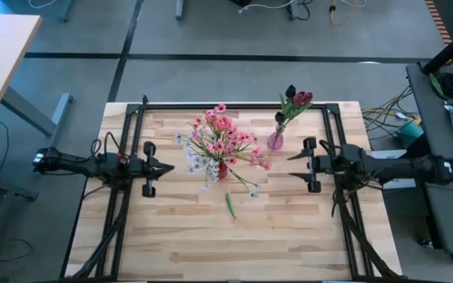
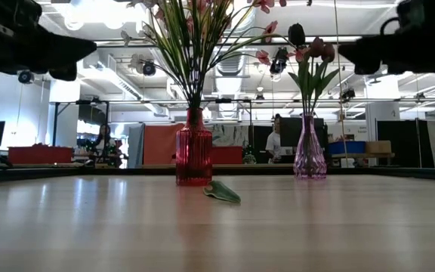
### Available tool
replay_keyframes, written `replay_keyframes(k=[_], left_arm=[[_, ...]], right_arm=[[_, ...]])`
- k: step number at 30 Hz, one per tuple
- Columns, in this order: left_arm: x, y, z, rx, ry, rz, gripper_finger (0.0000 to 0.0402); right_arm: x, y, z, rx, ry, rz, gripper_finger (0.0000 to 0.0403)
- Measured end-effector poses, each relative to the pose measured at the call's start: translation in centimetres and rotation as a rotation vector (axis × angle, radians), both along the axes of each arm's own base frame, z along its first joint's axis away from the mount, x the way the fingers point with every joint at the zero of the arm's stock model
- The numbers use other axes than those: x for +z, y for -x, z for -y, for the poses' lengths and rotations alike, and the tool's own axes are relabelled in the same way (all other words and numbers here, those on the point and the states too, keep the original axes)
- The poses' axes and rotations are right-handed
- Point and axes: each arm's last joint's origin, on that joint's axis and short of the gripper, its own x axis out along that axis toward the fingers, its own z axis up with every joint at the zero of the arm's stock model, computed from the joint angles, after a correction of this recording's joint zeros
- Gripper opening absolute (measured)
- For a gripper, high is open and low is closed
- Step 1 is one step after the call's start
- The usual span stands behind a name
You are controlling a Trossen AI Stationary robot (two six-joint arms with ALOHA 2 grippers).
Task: Sort flowers into vase by color
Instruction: Return to Home Position
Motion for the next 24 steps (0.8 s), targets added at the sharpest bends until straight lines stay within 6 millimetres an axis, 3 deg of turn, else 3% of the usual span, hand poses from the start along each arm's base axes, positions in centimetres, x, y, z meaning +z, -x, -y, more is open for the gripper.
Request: replay_keyframes(k=[4, 9, 13, 18, 21, 24], left_arm=[[0.1, 0.4, -0.1, 0.016, 0.027, 0.009, 0.0], [-0.2, 0.5, -0.2, -0.005, 0.19, -0.008, 0.0], [-0.3, 0.4, -0.1, -0.008, 0.223, -0.014, 0.0], [-0.5, 0.3, -0.1, -0.004, 0.213, -0.041, 0.0], [-0.6, 0.1, -0.1, -0.003, 0.209, -0.058, 0.0], [-0.8, 0.0, -0.1, -0.001, 0.206, -0.073, 0.0]], right_arm=[[-0.4, 1.6, 0.0, 0.048, 0.031, 0.078, 0.0219], [-0.3, 3.0, -0.3, 0.08, 0.046, 0.098, 0.0219], [-0.5, 3.0, -0.8, 0.228, 0.044, 0.019, 0.0218], [-1.6, 2.8, -0.8, 0.235, 0.035, -0.048, 0.0219], [-1.4, 2.8, -0.8, 0.26, -0.021, -0.042, 0.0219], [-0.7, 2.9, -0.9, 0.313, -0.236, -0.034, 0.0219]])
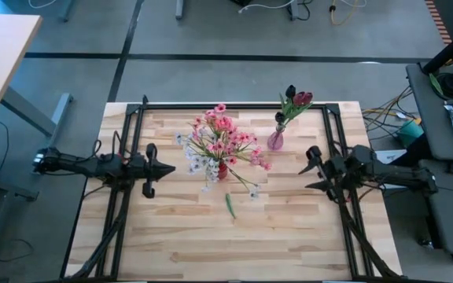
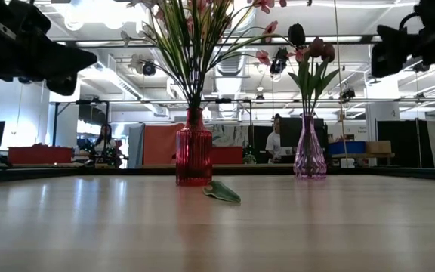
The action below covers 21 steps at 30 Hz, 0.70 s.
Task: Sort flowers into vase by color
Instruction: Return to Home Position
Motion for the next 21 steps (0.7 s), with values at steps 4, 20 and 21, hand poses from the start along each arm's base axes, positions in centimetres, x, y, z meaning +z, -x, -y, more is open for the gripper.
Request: replay_keyframes(k=[4, 20, 21], left_arm=[[-0.2, -0.2, 0.0, 0.0, -0.004, -0.023, 0.0], [-0.9, -0.6, 0.1, 0.0, -0.019, -0.096, 0.0], [-0.9, -0.7, 0.1, 0.0, -0.019, -0.1, 0.0]], right_arm=[[0.4, 0.1, 0.0, 0.058, -0.281, -0.081, 0.0219], [-0.7, -0.1, -0.2, 0.073, -0.015, -0.057, 0.0219], [-0.8, -0.1, -0.2, 0.084, 0.013, -0.052, 0.0219]])
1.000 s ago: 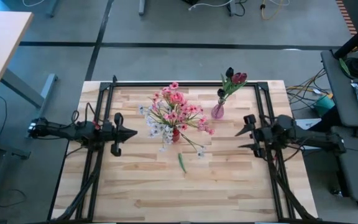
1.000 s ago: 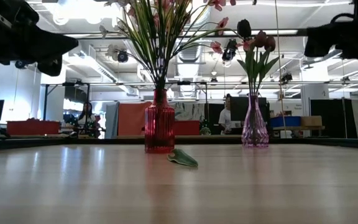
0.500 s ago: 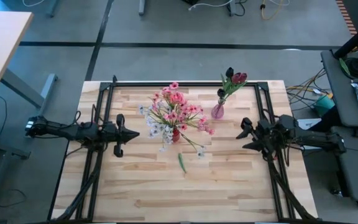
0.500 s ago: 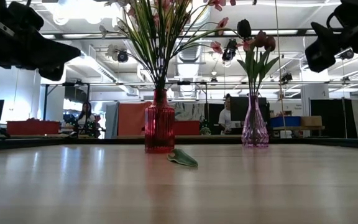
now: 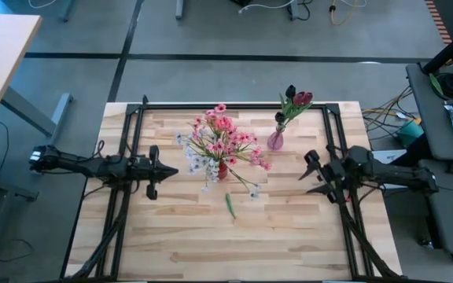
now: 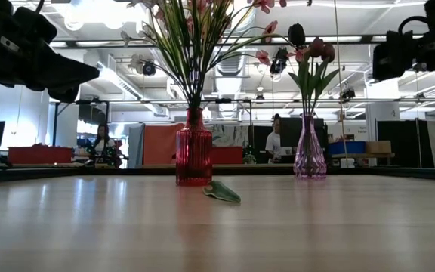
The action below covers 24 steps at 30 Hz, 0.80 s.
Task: Sort flowers into vase by color
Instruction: Return to Home Position
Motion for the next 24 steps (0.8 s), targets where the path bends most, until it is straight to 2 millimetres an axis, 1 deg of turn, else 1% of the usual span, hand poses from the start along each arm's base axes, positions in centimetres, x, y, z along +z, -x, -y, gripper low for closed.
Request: replay_keyframes(k=[7, 11, 17, 24], left_arm=[[-0.2, -0.1, 0.0, 0.0, -0.004, -0.023, 0.0], [-0.3, -0.2, 0.0, 0.0, -0.007, -0.036, 0.0], [-0.5, -0.3, 0.1, 0.0, -0.01, -0.052, 0.0], [-0.7, -0.4, 0.1, 0.0, -0.014, -0.072, 0.0]], right_arm=[[-0.7, -0.1, -0.1, 0.047, 0.224, 0.048, 0.0219], [-1.1, -0.5, -0.1, 0.051, 0.279, 0.028, 0.0219], [-1.8, -1.0, 0.0, 0.06, 0.265, -0.05, 0.0219], [-2.2, -1.2, 0.1, 0.065, 0.173, -0.146, 0.0219]])
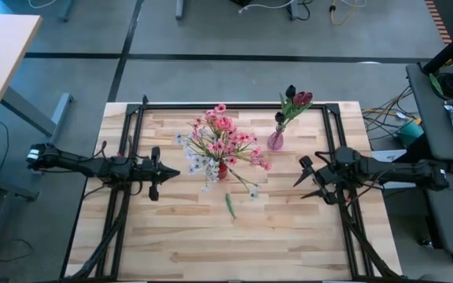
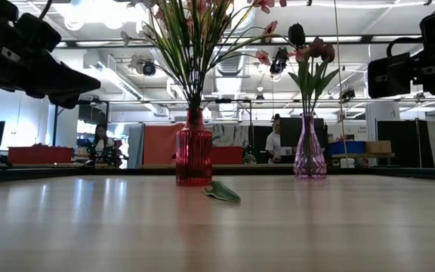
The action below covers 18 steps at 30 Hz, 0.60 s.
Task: Sort flowers into vase by color
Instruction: Return to Home Position
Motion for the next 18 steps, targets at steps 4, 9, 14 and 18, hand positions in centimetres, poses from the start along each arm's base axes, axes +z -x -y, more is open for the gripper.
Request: replay_keyframes(k=[4, 9, 14, 18], left_arm=[[-0.1, -0.06, 0.01, 0.0, -0.002, -0.011, 0.0], [-0.22, -0.13, 0.03, 0.0, -0.004, -0.022, 0.0], [-0.33, -0.19, 0.04, 0.0, -0.006, -0.034, 0.0], [-0.4, -0.23, 0.04, 0.0, -0.008, -0.041, 0.0]], right_arm=[[-0.05, -0.03, 0.0, -0.003, -0.025, -0.019, 0.0219], [0.03, -0.01, 0.0, 0.005, 0.026, 0.019, 0.0219], [0.06, -0.02, 0.0, 0.021, 0.141, 0.091, 0.0219], [0.07, -0.02, 0.0, 0.029, 0.201, 0.128, 0.0219]])
